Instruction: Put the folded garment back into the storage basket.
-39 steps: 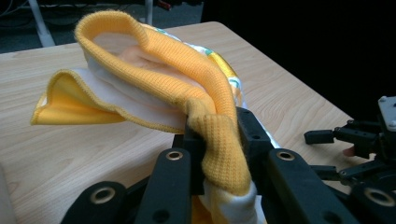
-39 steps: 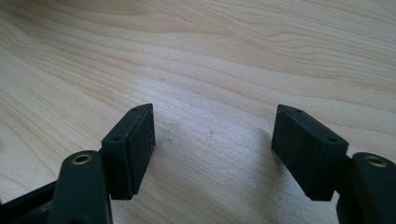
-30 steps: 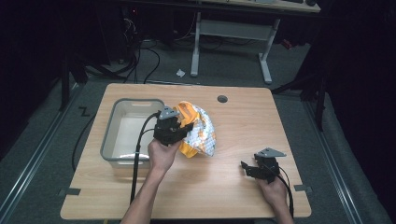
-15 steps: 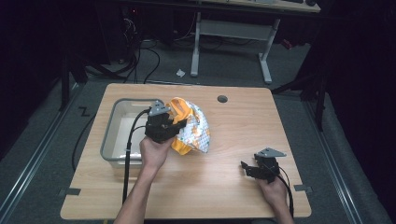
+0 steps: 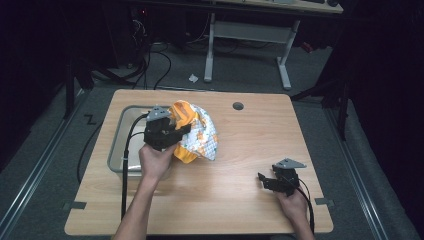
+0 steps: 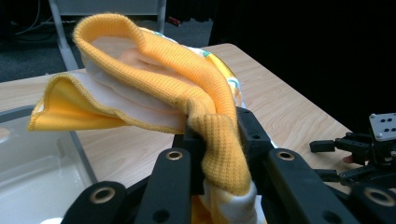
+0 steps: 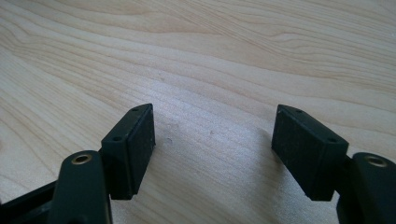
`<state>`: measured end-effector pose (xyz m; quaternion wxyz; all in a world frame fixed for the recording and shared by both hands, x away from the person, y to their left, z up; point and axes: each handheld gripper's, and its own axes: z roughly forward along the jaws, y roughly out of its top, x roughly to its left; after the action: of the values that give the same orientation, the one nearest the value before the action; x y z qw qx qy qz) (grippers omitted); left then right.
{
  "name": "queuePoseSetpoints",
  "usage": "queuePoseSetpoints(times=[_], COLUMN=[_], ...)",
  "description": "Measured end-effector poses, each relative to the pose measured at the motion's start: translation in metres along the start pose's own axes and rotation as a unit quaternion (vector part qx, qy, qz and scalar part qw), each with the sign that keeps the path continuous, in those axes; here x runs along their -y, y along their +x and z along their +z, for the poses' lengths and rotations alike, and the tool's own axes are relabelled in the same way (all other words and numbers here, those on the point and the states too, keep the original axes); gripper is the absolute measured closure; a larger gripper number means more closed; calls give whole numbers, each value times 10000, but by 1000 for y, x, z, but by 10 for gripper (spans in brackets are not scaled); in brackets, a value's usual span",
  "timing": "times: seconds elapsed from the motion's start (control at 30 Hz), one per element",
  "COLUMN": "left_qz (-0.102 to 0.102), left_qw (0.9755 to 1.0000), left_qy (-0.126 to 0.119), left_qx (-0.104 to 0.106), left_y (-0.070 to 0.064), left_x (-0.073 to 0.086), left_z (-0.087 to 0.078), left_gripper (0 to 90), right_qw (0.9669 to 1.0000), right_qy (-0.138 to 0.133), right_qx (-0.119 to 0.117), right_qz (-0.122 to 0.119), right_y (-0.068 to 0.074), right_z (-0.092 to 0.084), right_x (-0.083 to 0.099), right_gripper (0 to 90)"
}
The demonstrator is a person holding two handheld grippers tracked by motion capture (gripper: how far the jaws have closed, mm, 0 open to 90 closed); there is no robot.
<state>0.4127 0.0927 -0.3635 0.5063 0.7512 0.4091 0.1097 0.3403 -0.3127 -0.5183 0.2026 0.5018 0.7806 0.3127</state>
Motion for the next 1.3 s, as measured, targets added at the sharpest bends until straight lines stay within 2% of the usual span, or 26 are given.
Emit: queuePoseSetpoints(times=[0.53, 0.77, 0.93, 1.3], left_qz=[-184, -194, -275, -284], left_qw=[9996, 9995, 9992, 9991], left_qy=[-159, -191, -241, -214], left_qx=[-117, -159, -169, -243], left_y=[24, 34, 41, 51], left_x=[1, 2, 3, 4], left_z=[-25, -35, -40, -46], left_gripper=[774, 773, 772, 771], right_qw=[10000, 10000, 10000, 10000], right_qy=[-1, 0, 0, 1], right_qx=[1, 3, 6, 10], right_qz=[0, 2, 4, 9], right_y=[0, 0, 0, 0], right_z=[0, 0, 0, 0], right_x=[0, 0, 0, 0], right_gripper=[305, 304, 305, 304])
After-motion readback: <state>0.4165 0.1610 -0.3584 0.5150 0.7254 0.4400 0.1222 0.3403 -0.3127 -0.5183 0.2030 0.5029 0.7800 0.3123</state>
